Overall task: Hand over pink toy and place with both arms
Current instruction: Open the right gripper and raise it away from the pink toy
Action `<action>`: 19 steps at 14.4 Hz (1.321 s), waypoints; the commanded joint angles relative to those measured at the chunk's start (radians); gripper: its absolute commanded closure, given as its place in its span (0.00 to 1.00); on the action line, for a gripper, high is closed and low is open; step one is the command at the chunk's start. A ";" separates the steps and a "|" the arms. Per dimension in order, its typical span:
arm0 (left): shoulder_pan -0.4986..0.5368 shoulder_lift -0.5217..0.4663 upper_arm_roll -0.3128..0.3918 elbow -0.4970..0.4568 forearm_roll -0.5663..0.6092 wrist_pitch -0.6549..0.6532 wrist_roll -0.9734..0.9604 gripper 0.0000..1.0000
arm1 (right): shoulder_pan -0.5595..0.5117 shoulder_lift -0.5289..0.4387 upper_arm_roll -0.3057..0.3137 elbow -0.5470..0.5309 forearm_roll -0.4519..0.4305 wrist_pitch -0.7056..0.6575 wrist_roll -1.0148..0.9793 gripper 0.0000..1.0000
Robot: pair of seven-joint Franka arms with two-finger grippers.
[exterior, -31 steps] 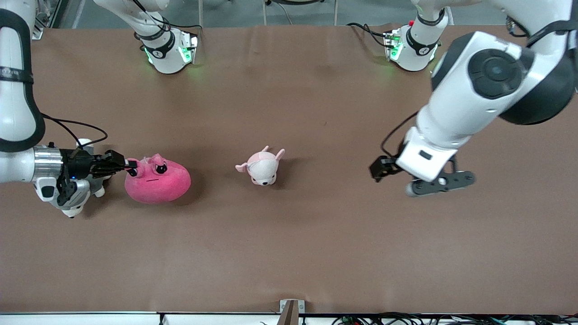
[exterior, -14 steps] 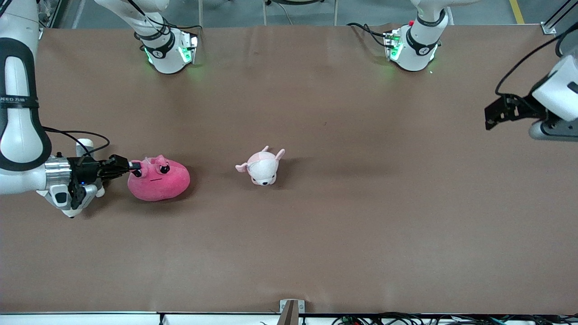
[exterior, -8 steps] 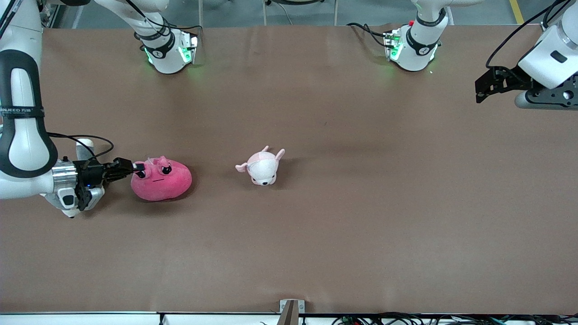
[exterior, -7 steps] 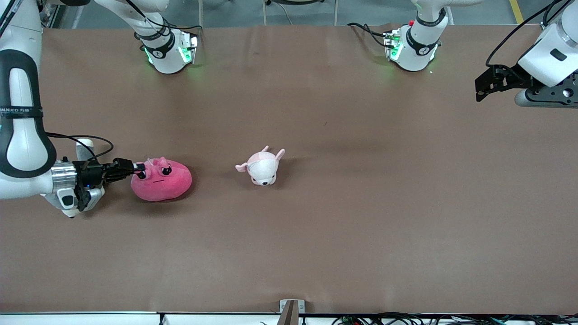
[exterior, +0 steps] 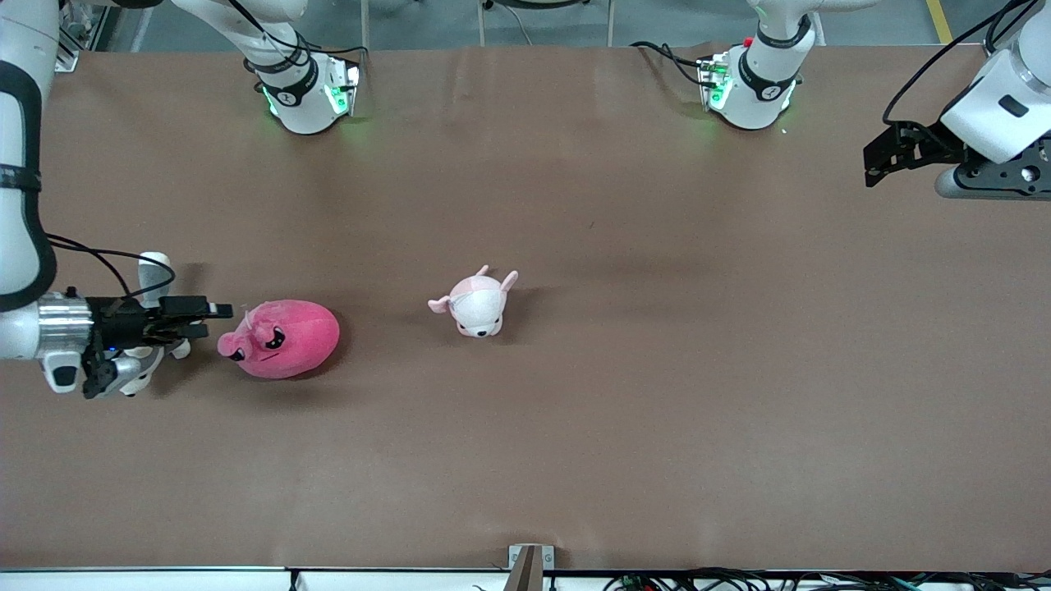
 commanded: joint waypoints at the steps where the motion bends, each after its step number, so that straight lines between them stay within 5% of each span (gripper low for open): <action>1: 0.011 -0.015 0.005 -0.015 -0.019 0.012 -0.006 0.00 | -0.004 -0.011 0.008 0.076 -0.073 -0.067 0.054 0.00; 10: 0.011 -0.008 0.004 -0.007 -0.021 0.033 -0.006 0.00 | 0.029 -0.187 0.013 0.140 -0.429 -0.065 0.301 0.00; 14: 0.012 -0.006 0.005 -0.009 -0.017 0.044 0.002 0.00 | 0.039 -0.242 0.013 0.171 -0.455 -0.074 0.494 0.00; 19: 0.018 -0.003 0.005 -0.007 -0.021 0.055 -0.005 0.00 | 0.072 -0.256 0.010 0.174 -0.539 -0.049 0.509 0.00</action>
